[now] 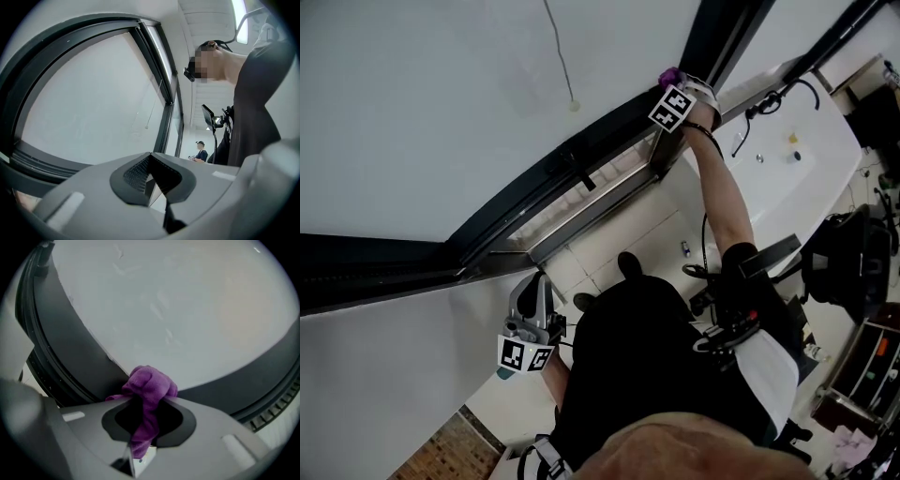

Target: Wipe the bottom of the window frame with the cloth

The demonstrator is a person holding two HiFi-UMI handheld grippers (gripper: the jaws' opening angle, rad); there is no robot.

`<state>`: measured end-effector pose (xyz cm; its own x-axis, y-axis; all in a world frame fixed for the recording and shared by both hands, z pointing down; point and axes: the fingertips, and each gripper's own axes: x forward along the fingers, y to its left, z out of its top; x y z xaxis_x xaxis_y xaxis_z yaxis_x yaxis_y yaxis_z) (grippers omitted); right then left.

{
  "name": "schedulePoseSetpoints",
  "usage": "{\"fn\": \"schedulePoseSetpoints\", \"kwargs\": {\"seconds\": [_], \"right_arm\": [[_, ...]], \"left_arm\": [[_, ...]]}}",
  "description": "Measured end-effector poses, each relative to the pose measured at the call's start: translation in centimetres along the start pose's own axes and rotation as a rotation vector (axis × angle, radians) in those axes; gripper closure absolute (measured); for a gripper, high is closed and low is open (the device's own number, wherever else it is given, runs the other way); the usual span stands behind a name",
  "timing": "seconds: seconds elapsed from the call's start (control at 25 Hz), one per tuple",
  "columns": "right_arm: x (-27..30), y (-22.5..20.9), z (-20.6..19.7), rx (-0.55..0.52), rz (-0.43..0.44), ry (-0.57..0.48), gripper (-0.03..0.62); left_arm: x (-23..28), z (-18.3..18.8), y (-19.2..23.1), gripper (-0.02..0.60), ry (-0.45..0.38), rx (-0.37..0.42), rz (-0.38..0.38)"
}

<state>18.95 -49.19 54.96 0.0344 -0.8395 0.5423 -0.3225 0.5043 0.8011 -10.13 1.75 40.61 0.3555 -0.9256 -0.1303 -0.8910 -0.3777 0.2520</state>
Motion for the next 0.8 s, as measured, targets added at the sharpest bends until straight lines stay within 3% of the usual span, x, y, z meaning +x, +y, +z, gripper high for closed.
{"fn": "schedulePoseSetpoints", "kwargs": {"seconds": [0.16, 0.24, 0.32, 0.44, 0.52, 0.64, 0.8], "right_arm": [[-2.5, 0.7, -2.2, 0.101, 0.038, 0.029, 0.525], [-6.3, 1.5, -3.5, 0.259, 0.076, -0.023, 0.525], [-10.9, 2.5, -4.1, 0.522, 0.158, -0.175, 0.523], [-17.0, 4.3, -2.8, 0.954, 0.362, -0.530, 0.523], [-20.6, 5.1, -1.3, 1.129, 0.499, -0.733, 0.523], [-24.8, 6.3, -0.7, 1.213, 0.618, -0.888, 0.523], [-28.3, 7.1, -0.8, 1.261, 0.682, -0.983, 0.523]], "left_arm": [[-0.8, 0.0, 0.6, 0.581, 0.002, -0.010, 0.008], [-0.8, 0.1, 0.9, 0.581, 0.011, -0.018, -0.003], [-0.3, -0.1, 1.0, 0.581, 0.022, -0.030, -0.027], [0.9, -0.8, 1.1, 0.581, 0.031, -0.042, -0.063], [2.0, -1.3, 0.8, 0.581, 0.039, -0.047, -0.086], [3.5, -1.8, -0.2, 0.581, 0.054, -0.056, -0.135], [5.7, -2.1, -1.7, 0.581, 0.068, -0.064, -0.213]]}}
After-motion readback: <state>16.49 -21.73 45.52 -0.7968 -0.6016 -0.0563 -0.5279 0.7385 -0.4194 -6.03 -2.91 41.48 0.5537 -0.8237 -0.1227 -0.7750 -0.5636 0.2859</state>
